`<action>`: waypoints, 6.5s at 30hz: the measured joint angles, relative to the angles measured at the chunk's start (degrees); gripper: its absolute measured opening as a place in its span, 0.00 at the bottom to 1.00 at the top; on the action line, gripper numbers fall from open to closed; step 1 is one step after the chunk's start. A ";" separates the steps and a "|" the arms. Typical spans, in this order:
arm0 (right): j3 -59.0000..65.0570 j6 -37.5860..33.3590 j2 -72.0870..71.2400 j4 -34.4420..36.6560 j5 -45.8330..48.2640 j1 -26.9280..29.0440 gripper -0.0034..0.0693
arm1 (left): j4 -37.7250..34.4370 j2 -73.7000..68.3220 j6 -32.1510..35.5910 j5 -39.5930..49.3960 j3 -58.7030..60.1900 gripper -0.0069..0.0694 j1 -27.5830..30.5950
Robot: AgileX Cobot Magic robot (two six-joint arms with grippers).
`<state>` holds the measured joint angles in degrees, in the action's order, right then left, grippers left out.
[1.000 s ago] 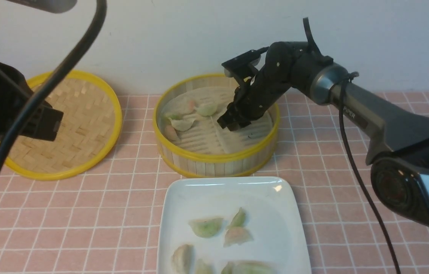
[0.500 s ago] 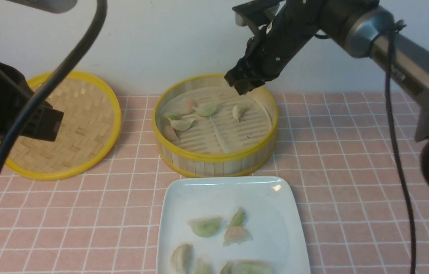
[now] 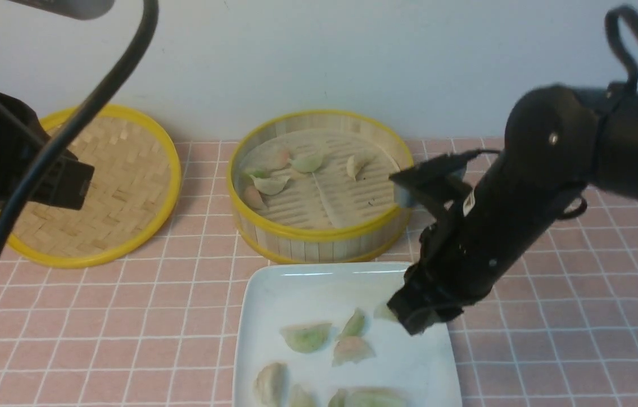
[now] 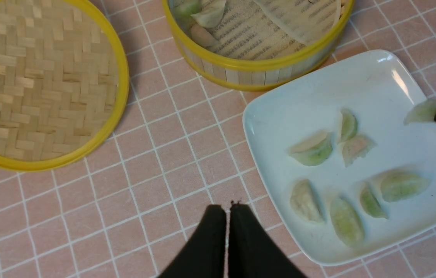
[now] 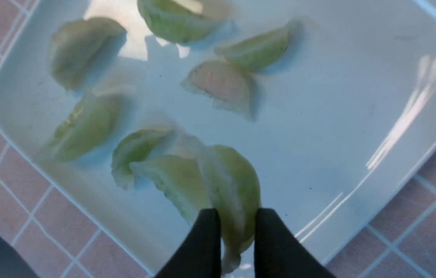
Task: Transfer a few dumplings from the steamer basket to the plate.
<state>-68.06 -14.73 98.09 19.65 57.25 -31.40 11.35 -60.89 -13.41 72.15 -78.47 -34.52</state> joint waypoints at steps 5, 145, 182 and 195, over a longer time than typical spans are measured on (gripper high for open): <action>2.91 -0.01 0.34 0.39 -5.41 -0.64 0.24 | 0.00 0.00 0.00 0.00 0.00 0.08 0.00; 44.61 22.24 -99.02 -19.65 -30.54 -0.64 0.03 | -15.31 61.46 13.41 -50.26 80.04 0.08 31.51; 69.29 17.83 -99.02 -19.65 -35.40 29.78 0.03 | -15.45 61.46 13.01 -50.19 80.04 0.08 31.51; 69.29 17.83 -99.02 -19.65 -35.40 29.78 0.03 | -15.45 61.46 13.01 -50.19 80.04 0.08 31.51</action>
<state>1.24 3.10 -0.92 0.00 21.85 -1.62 -4.11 0.58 -0.39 21.96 1.57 -3.00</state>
